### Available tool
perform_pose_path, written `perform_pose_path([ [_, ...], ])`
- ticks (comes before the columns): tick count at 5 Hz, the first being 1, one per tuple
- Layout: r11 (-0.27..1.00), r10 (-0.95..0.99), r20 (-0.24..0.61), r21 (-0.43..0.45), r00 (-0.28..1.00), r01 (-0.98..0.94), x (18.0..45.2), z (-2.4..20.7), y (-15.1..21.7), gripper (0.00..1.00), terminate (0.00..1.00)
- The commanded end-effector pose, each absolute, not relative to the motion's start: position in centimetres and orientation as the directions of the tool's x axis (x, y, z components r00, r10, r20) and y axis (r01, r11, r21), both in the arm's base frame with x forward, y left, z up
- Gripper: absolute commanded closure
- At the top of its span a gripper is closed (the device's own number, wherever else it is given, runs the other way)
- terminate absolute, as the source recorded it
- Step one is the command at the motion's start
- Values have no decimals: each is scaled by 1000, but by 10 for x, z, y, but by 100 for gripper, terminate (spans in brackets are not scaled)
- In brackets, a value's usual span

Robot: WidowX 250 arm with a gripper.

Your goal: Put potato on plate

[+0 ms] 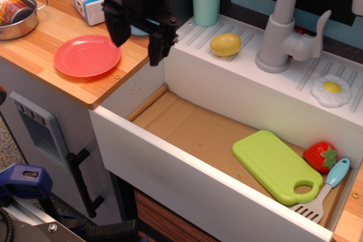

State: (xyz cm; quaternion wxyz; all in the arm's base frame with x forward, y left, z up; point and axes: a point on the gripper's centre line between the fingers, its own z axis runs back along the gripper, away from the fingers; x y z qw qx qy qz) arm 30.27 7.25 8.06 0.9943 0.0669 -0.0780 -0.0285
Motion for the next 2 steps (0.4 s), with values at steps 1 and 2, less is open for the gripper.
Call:
perform_pose_path([
  [1,976,-191,293,160,937,149,368,78,70,0,0],
  [2,962,-255,357,183,899,200,403,64,62,0,0],
])
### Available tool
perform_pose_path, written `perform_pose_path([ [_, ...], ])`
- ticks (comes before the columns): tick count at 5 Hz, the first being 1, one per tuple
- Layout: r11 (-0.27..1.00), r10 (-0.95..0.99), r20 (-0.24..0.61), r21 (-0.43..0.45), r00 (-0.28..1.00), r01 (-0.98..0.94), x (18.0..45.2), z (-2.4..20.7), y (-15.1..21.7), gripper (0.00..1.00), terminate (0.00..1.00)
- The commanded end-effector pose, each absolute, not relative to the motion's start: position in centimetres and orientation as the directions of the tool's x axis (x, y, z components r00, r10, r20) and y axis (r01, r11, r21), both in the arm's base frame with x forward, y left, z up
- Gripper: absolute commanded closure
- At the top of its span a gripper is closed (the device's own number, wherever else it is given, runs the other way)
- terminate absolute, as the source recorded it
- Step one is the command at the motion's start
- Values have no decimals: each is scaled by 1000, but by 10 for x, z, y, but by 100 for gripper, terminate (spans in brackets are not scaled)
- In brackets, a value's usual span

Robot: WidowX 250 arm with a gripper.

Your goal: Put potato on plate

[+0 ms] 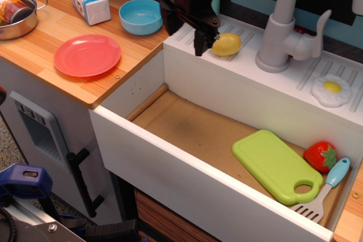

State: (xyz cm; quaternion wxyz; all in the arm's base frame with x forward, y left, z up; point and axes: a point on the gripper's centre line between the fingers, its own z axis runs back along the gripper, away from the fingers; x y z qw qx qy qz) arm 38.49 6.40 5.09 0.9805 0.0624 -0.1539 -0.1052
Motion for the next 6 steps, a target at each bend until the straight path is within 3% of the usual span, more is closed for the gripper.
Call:
perform_pose_path([
  [1,955,-291,370,174,882,242,424,65,52,0,0],
  [3,949,-314,415,120,854,291,438,51,45,0,0],
  [6,955,-268,441,4,857,296,433,23,49,0,0],
])
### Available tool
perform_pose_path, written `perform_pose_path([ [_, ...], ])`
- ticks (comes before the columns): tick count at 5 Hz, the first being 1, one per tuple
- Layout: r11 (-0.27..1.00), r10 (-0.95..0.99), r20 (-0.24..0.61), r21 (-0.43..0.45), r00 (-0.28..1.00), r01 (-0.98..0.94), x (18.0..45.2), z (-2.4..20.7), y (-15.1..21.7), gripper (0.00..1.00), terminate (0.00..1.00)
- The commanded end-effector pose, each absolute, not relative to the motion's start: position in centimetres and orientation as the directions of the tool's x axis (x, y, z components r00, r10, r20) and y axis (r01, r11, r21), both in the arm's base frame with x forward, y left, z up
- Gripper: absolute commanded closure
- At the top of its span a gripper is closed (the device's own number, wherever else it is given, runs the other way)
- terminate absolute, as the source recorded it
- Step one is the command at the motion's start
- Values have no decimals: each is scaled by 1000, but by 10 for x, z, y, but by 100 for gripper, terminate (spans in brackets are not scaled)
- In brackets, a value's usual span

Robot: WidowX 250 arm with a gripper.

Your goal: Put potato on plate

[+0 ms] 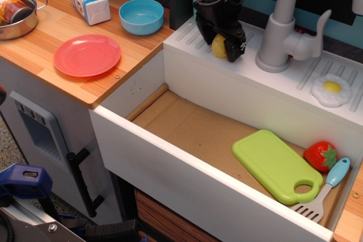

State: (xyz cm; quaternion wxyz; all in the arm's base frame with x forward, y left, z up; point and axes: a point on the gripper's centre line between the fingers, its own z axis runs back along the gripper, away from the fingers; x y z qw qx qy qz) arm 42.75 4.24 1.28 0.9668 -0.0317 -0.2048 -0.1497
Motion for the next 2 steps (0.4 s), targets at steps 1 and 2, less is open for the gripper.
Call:
perform_pose_path([
  [1,962,-248,413,1,877,272,428,22,45,0,0],
  [2,971,-229,361,16,904,239,418,39,39,100,0],
])
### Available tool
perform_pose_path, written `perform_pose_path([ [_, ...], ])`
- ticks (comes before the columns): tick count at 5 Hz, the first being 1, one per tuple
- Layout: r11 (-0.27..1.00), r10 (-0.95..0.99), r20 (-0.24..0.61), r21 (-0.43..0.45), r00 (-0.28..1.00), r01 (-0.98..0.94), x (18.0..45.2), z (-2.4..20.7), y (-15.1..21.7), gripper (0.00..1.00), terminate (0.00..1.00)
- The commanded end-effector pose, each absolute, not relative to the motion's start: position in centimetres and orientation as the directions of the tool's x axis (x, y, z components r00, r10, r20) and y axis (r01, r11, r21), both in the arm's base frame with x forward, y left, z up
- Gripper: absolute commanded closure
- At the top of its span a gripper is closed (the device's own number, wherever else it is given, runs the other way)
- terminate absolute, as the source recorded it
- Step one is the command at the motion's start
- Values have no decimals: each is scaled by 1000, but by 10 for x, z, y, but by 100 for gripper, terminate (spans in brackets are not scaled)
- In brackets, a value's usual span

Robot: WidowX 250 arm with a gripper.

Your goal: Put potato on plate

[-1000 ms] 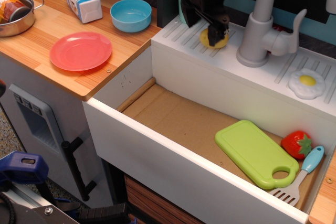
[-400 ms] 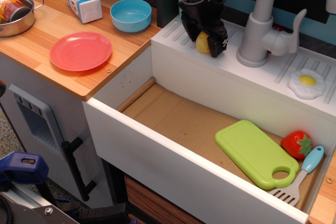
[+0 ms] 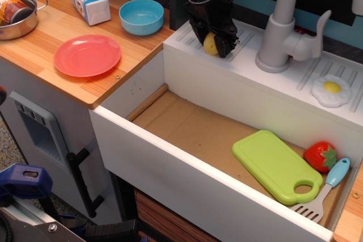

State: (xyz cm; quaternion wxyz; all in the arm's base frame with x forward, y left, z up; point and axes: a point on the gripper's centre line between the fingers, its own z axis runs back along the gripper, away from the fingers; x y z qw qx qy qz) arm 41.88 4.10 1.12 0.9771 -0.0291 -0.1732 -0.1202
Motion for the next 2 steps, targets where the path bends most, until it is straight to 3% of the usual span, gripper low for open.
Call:
perform_pose_path([
  [1,979,-202,281,22,938,204,400,61,39,100,0],
  [2,982,-188,213,69,959,177,359,82,65,100,0],
])
